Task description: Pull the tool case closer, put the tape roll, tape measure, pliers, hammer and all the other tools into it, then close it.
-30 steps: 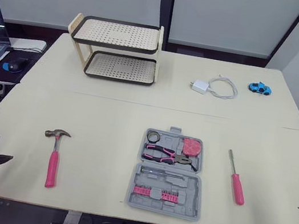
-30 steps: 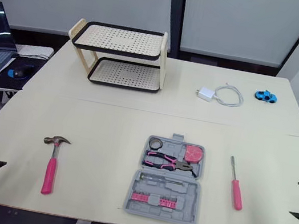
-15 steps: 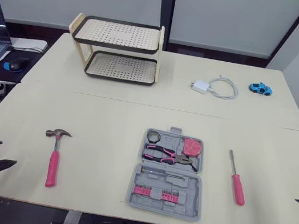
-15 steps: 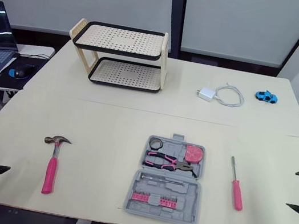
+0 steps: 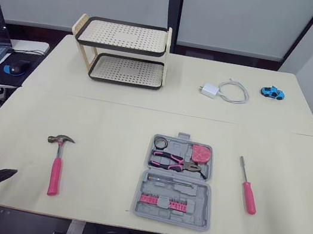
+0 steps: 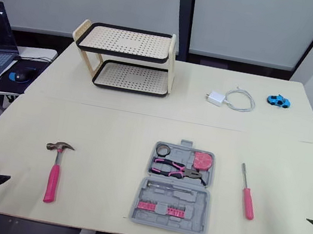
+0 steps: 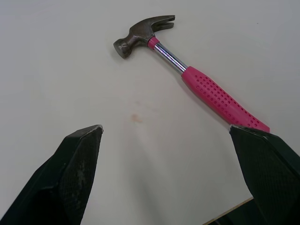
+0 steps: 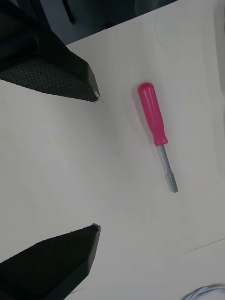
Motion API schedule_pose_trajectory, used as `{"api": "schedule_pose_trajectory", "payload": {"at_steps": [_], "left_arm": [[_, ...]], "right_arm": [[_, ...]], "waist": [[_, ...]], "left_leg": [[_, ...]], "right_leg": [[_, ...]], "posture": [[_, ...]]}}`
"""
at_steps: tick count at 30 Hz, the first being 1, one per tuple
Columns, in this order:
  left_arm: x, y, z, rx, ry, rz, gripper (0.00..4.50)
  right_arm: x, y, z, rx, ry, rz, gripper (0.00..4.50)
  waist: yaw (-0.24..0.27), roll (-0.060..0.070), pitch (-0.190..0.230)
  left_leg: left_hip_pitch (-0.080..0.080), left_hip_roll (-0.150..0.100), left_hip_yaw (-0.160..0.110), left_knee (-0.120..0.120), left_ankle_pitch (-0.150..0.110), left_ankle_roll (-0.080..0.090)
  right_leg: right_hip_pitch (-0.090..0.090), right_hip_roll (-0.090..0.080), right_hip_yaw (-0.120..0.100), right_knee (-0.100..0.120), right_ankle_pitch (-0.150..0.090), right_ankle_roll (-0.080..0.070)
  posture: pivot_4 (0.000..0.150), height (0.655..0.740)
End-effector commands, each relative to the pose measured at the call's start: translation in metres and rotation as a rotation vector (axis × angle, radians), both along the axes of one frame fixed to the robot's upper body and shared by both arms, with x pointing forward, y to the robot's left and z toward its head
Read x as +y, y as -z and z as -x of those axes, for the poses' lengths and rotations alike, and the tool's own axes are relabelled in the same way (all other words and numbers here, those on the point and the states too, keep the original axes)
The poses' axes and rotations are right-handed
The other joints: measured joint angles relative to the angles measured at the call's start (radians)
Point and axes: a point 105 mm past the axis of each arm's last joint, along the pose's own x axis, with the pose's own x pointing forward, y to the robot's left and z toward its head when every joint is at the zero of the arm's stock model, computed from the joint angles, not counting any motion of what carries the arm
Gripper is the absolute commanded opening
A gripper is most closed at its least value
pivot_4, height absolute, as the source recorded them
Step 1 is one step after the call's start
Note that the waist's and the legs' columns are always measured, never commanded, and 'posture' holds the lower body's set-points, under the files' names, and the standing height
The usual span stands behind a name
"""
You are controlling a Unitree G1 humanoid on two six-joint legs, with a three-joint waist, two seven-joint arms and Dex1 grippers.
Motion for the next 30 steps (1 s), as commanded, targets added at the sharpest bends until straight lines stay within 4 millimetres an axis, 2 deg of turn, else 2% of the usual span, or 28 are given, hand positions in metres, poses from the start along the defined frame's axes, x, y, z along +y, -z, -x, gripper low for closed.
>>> {"api": "schedule_pose_trajectory", "payload": {"at_steps": [1, 4, 8, 12, 15, 18, 24, 30], "left_arm": [[0.002, -0.009, -0.001, -0.041, -0.019, -0.007, 4.50], [0.003, -0.007, -0.002, -0.047, -0.038, -0.003, 4.50], [0.010, -0.005, -0.006, -0.073, -0.100, -0.004, 4.50], [0.015, -0.001, -0.002, -0.088, -0.194, 0.024, 4.50], [0.012, 0.004, 0.004, -0.072, -0.240, 0.062, 4.50], [0.010, 0.009, 0.006, -0.092, -0.323, 0.091, 4.50], [-0.024, 0.020, -0.007, -0.156, -0.464, 0.191, 4.50], [-0.051, 0.029, -0.034, -0.202, -0.600, 0.259, 4.50]], "right_arm": [[0.000, -0.008, 0.001, -0.038, -0.009, 0.007, 4.47], [0.004, -0.007, 0.000, -0.017, -0.024, 0.004, 4.47], [0.028, -0.011, 0.000, 0.035, -0.094, -0.024, 4.47], [0.081, -0.021, -0.003, 0.091, -0.233, -0.104, 4.47], [0.124, -0.031, -0.007, 0.101, -0.341, -0.189, 4.47], [0.162, -0.040, -0.018, 0.090, -0.422, -0.277, 4.47], [0.210, -0.049, -0.044, 0.097, -0.524, -0.345, 4.47], [0.235, -0.053, -0.053, 0.099, -0.577, -0.369, 4.47]], "waist": [[0.000, 0.000, 0.000], [0.000, 0.000, 0.000], [0.001, 0.000, 0.000], [-0.004, 0.001, 0.000], [-0.005, 0.001, 0.000], [0.000, 0.000, 0.000], [0.007, -0.003, -0.001], [0.020, -0.005, -0.002]], "left_leg": [[0.000, 0.000, 0.000, 0.000, 0.000, 0.000], [0.000, 0.000, 0.000, 0.000, 0.000, 0.000], [0.000, 0.000, 0.000, 0.000, 0.000, 0.000], [0.000, 0.002, 0.000, 0.000, 0.000, 0.000], [0.000, 0.004, -0.001, 0.000, 0.000, 0.000], [0.000, 0.006, -0.001, 0.001, 0.000, -0.001], [-0.002, 0.005, -0.002, 0.001, 0.000, -0.001], [-0.004, 0.004, -0.005, 0.002, 0.000, -0.002]], "right_leg": [[0.000, 0.000, 0.000, 0.000, 0.000, 0.000], [0.000, 0.000, 0.000, 0.000, 0.000, 0.000], [0.000, 0.000, 0.000, 0.000, 0.000, 0.000], [0.000, 0.000, 0.000, 0.000, 0.000, 0.000], [0.000, -0.001, 0.000, 0.000, 0.000, -0.001], [0.000, -0.001, 0.000, -0.001, 0.001, -0.002], [-0.002, -0.002, 0.000, -0.002, 0.002, -0.003], [-0.004, -0.002, -0.002, -0.001, 0.002, -0.003]], "posture": [[0.150, 0.7400], [0.150, 0.7400], [0.150, 0.7400], [0.150, 0.7400], [0.150, 0.7400], [0.150, 0.7400], [0.150, 0.7400], [0.150, 0.7400]]}}
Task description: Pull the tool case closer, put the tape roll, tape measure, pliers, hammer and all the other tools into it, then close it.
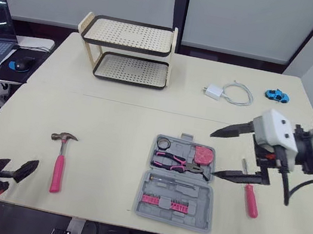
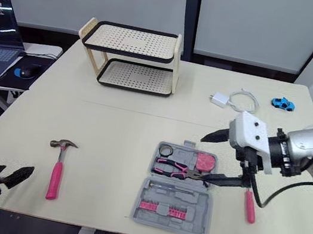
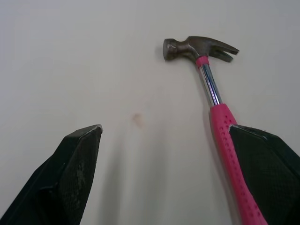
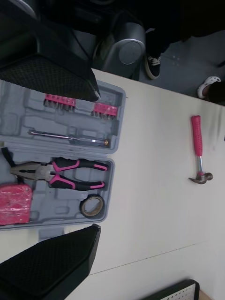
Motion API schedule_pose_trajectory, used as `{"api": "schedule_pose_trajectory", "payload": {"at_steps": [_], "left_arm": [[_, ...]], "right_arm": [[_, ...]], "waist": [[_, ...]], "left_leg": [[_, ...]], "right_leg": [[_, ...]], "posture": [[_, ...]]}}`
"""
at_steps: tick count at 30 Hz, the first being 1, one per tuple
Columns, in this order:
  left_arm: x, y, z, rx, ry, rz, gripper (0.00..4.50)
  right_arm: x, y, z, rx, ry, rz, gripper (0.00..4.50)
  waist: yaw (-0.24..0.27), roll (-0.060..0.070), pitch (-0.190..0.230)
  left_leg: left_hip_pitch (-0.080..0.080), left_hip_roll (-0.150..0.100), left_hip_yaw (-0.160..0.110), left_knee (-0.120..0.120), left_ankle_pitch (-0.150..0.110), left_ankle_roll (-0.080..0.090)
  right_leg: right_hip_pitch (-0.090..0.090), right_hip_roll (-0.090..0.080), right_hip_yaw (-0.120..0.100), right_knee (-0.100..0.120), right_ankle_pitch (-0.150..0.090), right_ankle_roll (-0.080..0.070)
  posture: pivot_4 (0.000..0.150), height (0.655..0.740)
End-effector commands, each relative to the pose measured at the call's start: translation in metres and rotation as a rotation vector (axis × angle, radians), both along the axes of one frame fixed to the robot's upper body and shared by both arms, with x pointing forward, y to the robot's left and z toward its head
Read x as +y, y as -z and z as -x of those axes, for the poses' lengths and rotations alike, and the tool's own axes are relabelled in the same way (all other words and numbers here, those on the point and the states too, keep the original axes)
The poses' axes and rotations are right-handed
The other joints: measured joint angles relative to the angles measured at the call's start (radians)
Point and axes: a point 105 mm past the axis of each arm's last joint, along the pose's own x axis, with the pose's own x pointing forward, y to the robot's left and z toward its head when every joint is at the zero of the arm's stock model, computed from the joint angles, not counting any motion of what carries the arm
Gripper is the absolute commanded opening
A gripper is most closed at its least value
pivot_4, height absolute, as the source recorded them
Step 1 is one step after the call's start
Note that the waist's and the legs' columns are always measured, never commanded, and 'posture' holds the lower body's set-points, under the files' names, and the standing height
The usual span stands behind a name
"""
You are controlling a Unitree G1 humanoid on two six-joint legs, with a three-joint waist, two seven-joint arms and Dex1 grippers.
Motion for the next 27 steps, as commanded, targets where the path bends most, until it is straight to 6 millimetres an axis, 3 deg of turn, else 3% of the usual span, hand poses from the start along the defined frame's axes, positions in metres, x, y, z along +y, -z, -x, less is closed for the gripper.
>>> {"api": "schedule_pose_trajectory", "payload": {"at_steps": [1, 10, 21, 24, 27], "left_arm": [[-0.012, -0.004, -0.017, -0.024, -0.062, 0.000, 4.50], [-0.028, 0.017, -0.057, 0.040, -0.148, -0.001, 4.50], [-0.049, 0.038, -0.078, 0.094, -0.060, -0.006, 4.50], [-0.053, 0.042, -0.082, 0.107, -0.048, 0.001, 3.91], [-0.055, 0.045, -0.082, 0.126, -0.031, 0.019, 2.98]], "right_arm": [[0.008, -0.006, -0.002, -0.027, -0.010, -0.004, 4.47], [0.010, -0.005, -0.004, -0.018, 0.004, -0.007, 4.47], [0.007, -0.004, -0.001, -0.007, 0.021, -0.002, 4.47], [0.006, -0.004, 0.001, -0.002, 0.022, 0.004, 4.50], [0.005, -0.004, 0.002, -0.002, 0.026, 0.007, 4.50]], "waist": [[0.002, 0.000, 0.000], [0.007, -0.001, 0.000], [0.007, 0.000, -0.001], [0.008, 0.000, -0.001], [0.011, 0.000, -0.001]], "left_leg": [[0.000, 0.000, 0.000, 0.000, 0.000, 0.000], [0.000, 0.000, 0.002, 0.000, 0.001, -0.001], [0.000, -0.001, 0.002, 0.000, 0.002, -0.003], [0.000, -0.001, 0.002, 0.000, 0.002, -0.003], [0.000, -0.002, 0.002, 0.000, 0.002, -0.003]], "right_leg": [[0.000, 0.000, 0.000, 0.000, 0.000, 0.000], [-0.001, 0.001, -0.001, 0.000, 0.000, 0.000], [-0.001, 0.002, 0.000, 0.001, 0.000, 0.000], [-0.001, 0.002, 0.000, 0.001, 0.000, 0.000], [-0.001, 0.002, 0.000, 0.001, 0.000, 0.000]], "posture": [[0.150, 0.7400], [0.150, 0.7400], [0.150, 0.7400], [0.150, 0.7400], [0.150, 0.7400]]}}
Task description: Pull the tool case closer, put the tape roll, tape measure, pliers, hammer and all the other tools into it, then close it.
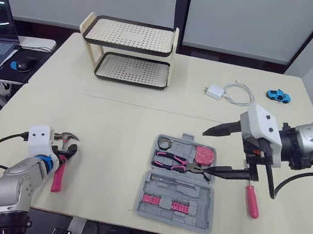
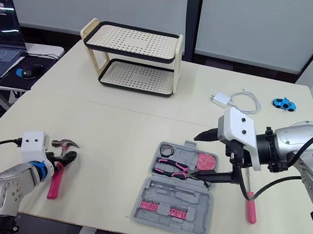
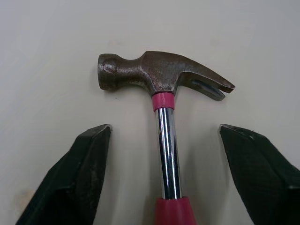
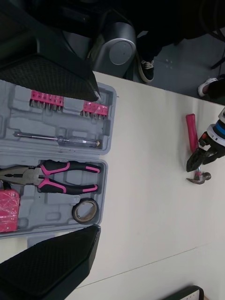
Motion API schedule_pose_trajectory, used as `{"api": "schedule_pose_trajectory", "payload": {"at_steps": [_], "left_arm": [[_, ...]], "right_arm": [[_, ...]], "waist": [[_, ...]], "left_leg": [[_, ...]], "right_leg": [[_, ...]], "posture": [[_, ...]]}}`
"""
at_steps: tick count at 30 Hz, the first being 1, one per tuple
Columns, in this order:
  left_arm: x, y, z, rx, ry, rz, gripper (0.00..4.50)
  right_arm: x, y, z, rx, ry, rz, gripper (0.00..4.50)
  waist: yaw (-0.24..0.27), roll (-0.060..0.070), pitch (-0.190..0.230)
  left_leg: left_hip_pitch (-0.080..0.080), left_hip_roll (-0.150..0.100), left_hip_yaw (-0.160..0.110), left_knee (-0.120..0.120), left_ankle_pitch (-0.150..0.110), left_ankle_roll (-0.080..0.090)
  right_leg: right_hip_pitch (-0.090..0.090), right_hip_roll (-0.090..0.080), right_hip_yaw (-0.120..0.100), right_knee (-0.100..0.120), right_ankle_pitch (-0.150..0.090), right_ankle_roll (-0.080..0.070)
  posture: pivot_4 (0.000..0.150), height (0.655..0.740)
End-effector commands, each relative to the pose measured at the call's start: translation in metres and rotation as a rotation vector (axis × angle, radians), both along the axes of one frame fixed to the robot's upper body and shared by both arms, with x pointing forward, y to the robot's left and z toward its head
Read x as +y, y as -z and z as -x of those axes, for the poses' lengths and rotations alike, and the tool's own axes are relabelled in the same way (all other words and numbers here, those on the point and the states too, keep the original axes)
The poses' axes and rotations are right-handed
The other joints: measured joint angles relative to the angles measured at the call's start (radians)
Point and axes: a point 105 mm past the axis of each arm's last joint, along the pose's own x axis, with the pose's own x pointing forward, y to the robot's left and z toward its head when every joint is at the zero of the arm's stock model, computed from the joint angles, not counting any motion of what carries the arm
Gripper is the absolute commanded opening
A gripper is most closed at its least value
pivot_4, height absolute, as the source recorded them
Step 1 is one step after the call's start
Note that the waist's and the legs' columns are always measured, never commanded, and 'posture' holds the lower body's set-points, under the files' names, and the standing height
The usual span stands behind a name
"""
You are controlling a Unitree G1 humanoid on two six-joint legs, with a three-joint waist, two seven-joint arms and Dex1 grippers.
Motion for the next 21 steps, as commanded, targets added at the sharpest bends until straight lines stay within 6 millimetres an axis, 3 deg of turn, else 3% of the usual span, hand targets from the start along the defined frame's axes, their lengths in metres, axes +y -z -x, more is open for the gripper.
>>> {"api": "schedule_pose_trajectory", "payload": {"at_steps": [1, 9, 13, 16, 21], "left_arm": [[-0.009, 0.011, 0.001, 0.046, 0.040, 0.036, 2.62], [-0.012, 0.013, 0.010, 0.061, 0.068, 0.048, 0.11], [-0.012, 0.004, 0.012, 0.041, 0.138, 0.022, 0.05], [-0.012, -0.016, 0.009, -0.023, 0.230, -0.042, 0.05], [-0.041, -0.047, 0.013, -0.097, 0.622, -0.168, 0.05]], "right_arm": [[-0.002, -0.010, 0.004, -0.049, -0.001, 0.000, 4.50], [-0.009, -0.008, 0.005, -0.063, 0.028, 0.013, 4.50], [-0.013, -0.004, 0.007, -0.077, 0.037, 0.016, 4.50], [-0.017, -0.004, 0.011, -0.098, 0.028, 0.014, 4.50], [-0.022, -0.005, 0.021, -0.118, 0.015, 0.018, 4.50]], "waist": [[0.001, 0.000, 0.000], [0.001, 0.000, 0.000], [0.000, 0.000, 0.000], [-0.001, 0.000, 0.000], [0.001, -0.001, 0.001]], "left_leg": [[0.000, 0.000, 0.000, 0.000, 0.000, 0.000], [0.000, -0.002, 0.000, 0.000, 0.000, 0.000], [0.000, -0.001, 0.000, 0.000, 0.000, 0.000], [0.000, -0.001, 0.000, 0.000, 0.000, 0.000], [-0.002, 0.000, 0.000, 0.000, 0.000, 0.000]], "right_leg": [[0.000, 0.000, 0.000, 0.000, 0.000, 0.000], [0.000, 0.000, 0.000, 0.000, 0.000, 0.000], [0.000, 0.000, 0.000, 0.000, 0.000, 0.000], [0.000, 0.000, 0.000, 0.000, 0.000, 0.000], [-0.002, -0.001, 0.000, -0.001, 0.000, 0.000]], "posture": [[0.150, 0.7400], [0.150, 0.7400], [0.150, 0.7400], [0.150, 0.7400], [0.150, 0.7400]]}}
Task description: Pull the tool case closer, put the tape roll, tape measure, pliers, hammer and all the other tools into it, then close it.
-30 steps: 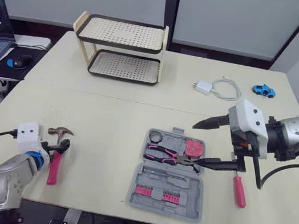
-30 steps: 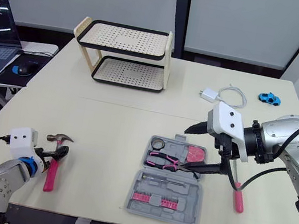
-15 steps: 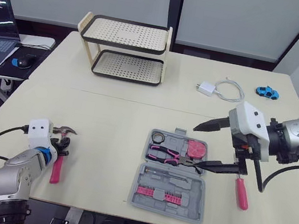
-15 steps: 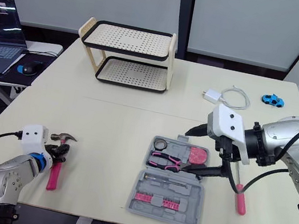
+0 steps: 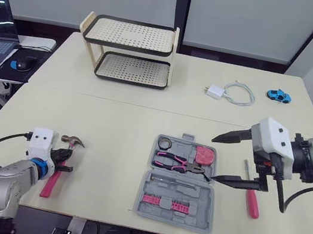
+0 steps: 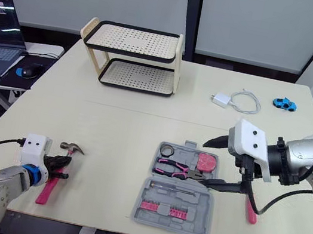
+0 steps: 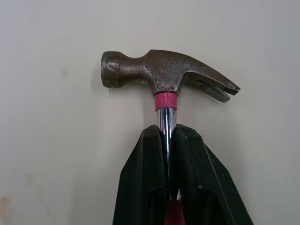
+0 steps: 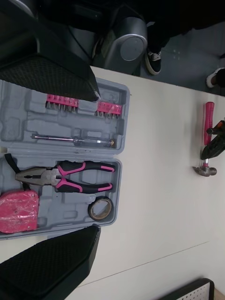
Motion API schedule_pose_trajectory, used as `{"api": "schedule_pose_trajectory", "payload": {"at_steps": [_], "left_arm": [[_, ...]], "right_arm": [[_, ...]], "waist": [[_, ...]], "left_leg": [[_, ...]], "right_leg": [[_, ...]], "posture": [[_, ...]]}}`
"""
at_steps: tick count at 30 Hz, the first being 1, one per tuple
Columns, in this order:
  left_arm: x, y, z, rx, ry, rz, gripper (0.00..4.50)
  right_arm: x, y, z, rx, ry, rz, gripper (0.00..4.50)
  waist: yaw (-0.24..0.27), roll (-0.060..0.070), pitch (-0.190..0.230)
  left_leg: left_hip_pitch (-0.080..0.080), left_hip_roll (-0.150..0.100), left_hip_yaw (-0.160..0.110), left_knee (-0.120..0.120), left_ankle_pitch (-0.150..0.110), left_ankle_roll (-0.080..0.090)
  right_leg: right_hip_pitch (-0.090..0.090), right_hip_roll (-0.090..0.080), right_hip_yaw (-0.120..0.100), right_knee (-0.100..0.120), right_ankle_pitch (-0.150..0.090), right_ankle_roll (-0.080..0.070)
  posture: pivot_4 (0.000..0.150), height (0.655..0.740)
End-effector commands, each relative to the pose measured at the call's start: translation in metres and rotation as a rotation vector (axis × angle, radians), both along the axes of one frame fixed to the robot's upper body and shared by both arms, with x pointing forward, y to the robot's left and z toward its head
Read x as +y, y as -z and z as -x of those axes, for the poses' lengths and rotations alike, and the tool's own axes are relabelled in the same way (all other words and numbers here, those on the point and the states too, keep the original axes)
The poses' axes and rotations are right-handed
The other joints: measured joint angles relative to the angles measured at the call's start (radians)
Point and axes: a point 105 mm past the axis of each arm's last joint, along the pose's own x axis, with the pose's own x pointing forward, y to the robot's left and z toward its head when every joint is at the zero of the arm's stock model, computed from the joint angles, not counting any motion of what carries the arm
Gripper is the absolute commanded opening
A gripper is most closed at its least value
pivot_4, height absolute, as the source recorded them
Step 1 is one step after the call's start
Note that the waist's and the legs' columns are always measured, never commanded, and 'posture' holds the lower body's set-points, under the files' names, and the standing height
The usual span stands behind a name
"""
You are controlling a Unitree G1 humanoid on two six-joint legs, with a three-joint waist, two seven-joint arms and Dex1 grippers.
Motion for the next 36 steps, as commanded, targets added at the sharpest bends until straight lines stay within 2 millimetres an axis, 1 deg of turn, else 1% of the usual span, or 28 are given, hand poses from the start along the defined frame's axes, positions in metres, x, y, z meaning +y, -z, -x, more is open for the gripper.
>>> {"api": "schedule_pose_trajectory", "payload": {"at_steps": [1, 4, 5, 8, 11, 13, 15, 18, 21, 22, 27, 29, 32, 34, 36], "left_arm": [[-0.033, -0.039, -0.002, -0.124, 0.344, -0.070, 0.05], [-0.057, -0.054, 0.006, -0.139, 0.596, -0.087, 0.05], [-0.070, -0.059, 0.010, -0.134, 0.712, -0.082, 0.05], [-0.094, -0.067, 0.021, -0.109, 0.956, -0.090, 0.05], [-0.109, -0.072, 0.027, -0.081, 1.106, -0.099, 0.05], [-0.124, -0.074, 0.031, -0.043, 1.241, -0.143, 0.05], [-0.140, -0.075, 0.033, -0.023, 1.327, -0.156, 0.05], [-0.160, -0.072, 0.033, -0.018, 1.396, -0.173, 0.05], [-0.193, -0.063, 0.029, -0.050, 1.455, -0.193, 0.05], [-0.199, -0.062, 0.029, -0.056, 1.465, -0.196, 0.05], [-0.253, -0.058, 0.026, -0.096, 1.535, -0.194, 0.05], [-0.268, -0.057, 0.027, -0.094, 1.552, -0.192, 0.05], [-0.284, -0.058, 0.030, -0.082, 1.563, -0.190, 0.05], [-0.297, -0.053, 0.032, -0.063, 1.566, -0.217, 0.05], [-0.305, -0.047, 0.034, -0.048, 1.566, -0.239, 0.05]], "right_arm": [[-0.003, -0.011, 0.010, -0.069, -0.024, 0.010, 4.50], [-0.008, -0.010, 0.014, -0.064, -0.005, 0.020, 4.50], [-0.011, -0.010, 0.016, -0.057, 0.013, 0.024, 4.50], [-0.018, -0.009, 0.020, -0.040, 0.054, 0.040, 4.50], [-0.024, -0.007, 0.024, -0.019, 0.086, 0.071, 4.50], [-0.031, 0.000, 0.030, 0.008, 0.118, 0.112, 4.50], [-0.034, 0.005, 0.036, 0.030, 0.143, 0.124, 4.50], [-0.037, 0.012, 0.042, 0.043, 0.175, 0.140, 4.50], [-0.047, 0.022, 0.045, 0.046, 0.227, 0.179, 4.50], [-0.048, 0.023, 0.046, 0.044, 0.238, 0.184, 4.50], [-0.053, 0.030, 0.050, 0.060, 0.284, 0.185, 4.50], [-0.055, 0.033, 0.050, 0.064, 0.293, 0.197, 4.50], [-0.057, 0.037, 0.050, 0.072, 0.312, 0.212, 4.50], [-0.060, 0.039, 0.048, 0.076, 0.327, 0.222, 4.50], [-0.063, 0.041, 0.047, 0.081, 0.345, 0.230, 4.50]], "waist": [[0.002, 0.000, 0.000], [0.002, 0.001, 0.000], [0.001, 0.001, 0.000], [0.000, 0.001, 0.000], [-0.001, 0.001, 0.001], [-0.001, 0.001, 0.001], [-0.001, 0.002, 0.001], [-0.001, 0.002, 0.001], [-0.001, 0.001, 0.001], [0.000, 0.001, 0.001], [0.000, 0.001, 0.001], [-0.001, 0.001, 0.001], [-0.006, 0.001, 0.001], [-0.004, 0.001, 0.001], [-0.003, 0.001, 0.001]], "left_leg": [[-0.001, 0.000, 0.000, 0.000, 0.000, 0.000], [-0.004, 0.000, 0.000, 0.000, 0.000, 0.000], [-0.005, 0.001, 0.000, 0.000, 0.000, 0.000], [-0.008, 0.001, 0.000, 0.000, 0.000, 0.000], [-0.011, 0.001, 0.000, 0.000, 0.000, 0.000], [-0.011, 0.001, 0.000, 0.000, 0.000, 0.001], [-0.012, 0.001, 0.000, 0.001, -0.001, 0.003], [-0.012, 0.000, 0.000, 0.001, -0.001, 0.003], [-0.012, 0.000, 0.002, 0.003, -0.001, 0.003], [-0.012, 0.000, 0.003, 0.003, -0.001, 0.004], [-0.012, 0.000, 0.004, 0.005, -0.001, 0.004], [-0.012, -0.001, 0.004, 0.006, -0.001, 0.004], [-0.011, -0.001, 0.005, 0.006, -0.001, 0.004], [-0.012, -0.001, 0.005, 0.006, -0.001, 0.004], [-0.012, -0.002, 0.004, 0.008, -0.001, 0.004]], "right_leg": [[-0.001, 0.000, 0.000, 0.000, 0.000, 0.000], [-0.003, -0.001, 0.000, 0.000, 0.000, 0.000], [-0.004, -0.001, 0.000, 0.000, 0.000, 0.000], [-0.008, 0.000, 0.000, 0.000, 0.000, 0.000], [-0.010, 0.001, -0.001, 0.000, 0.000, 0.000], [-0.010, 0.002, -0.001, 0.000, 0.000, 0.000], [-0.010, 0.003, -0.002, 0.000, 0.000, 0.000], [-0.009, 0.003, -0.001, 0.001, 0.000, 0.000], [-0.009, 0.004, -0.001, 0.001, 0.000, 0.000], [-0.008, 0.004, -0.001, 0.001, 0.001, 0.001], [-0.007, 0.007, -0.001, 0.002, 0.001, 0.002], [-0.007, 0.007, -0.001, 0.002, 0.001, 0.002], [-0.007, 0.008, 0.000, 0.002, 0.001, 0.002], [-0.007, 0.009, 0.000, 0.002, 0.001, 0.002], [-0.006, 0.009, 0.000, 0.002, 0.001, 0.002]], "posture": [[0.150, 0.7400], [0.150, 0.7400], [0.150, 0.7400], [0.150, 0.7400], [0.150, 0.7400], [0.150, 0.7400], [0.150, 0.7400], [0.150, 0.7400], [0.150, 0.7400], [0.150, 0.7400], [0.150, 0.7400], [0.150, 0.7400], [0.150, 0.7400], [0.150, 0.7400], [0.150, 0.7400]]}}
